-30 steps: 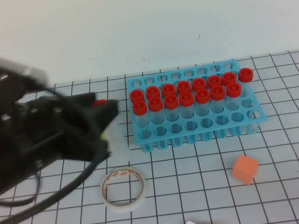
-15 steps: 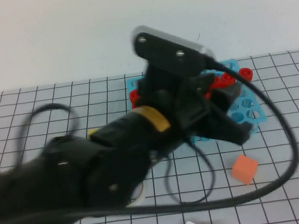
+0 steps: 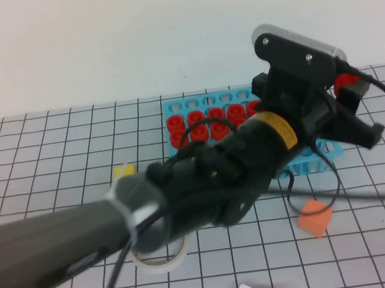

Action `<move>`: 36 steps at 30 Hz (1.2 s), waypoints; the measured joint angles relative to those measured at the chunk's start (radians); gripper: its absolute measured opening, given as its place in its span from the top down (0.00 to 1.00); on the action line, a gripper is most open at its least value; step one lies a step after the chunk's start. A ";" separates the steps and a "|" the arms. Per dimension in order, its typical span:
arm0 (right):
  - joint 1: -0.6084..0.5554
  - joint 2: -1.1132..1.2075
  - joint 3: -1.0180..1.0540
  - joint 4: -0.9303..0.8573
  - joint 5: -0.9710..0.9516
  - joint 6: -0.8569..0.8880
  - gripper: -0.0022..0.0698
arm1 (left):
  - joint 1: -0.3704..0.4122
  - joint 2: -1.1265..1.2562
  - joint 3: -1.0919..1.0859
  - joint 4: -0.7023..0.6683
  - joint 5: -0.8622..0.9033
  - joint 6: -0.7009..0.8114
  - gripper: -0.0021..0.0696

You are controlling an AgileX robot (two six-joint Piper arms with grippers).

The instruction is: Place the test tubes

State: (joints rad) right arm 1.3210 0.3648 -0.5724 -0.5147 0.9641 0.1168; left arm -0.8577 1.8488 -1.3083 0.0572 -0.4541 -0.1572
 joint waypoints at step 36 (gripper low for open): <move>0.000 0.000 0.000 0.000 0.002 0.000 0.97 | 0.102 0.378 -0.381 0.105 0.099 0.040 0.60</move>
State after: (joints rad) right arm 1.3210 0.3648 -0.5724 -0.5147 0.9664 0.1168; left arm -0.7560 2.2265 -1.6891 0.1622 -0.3547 -0.1174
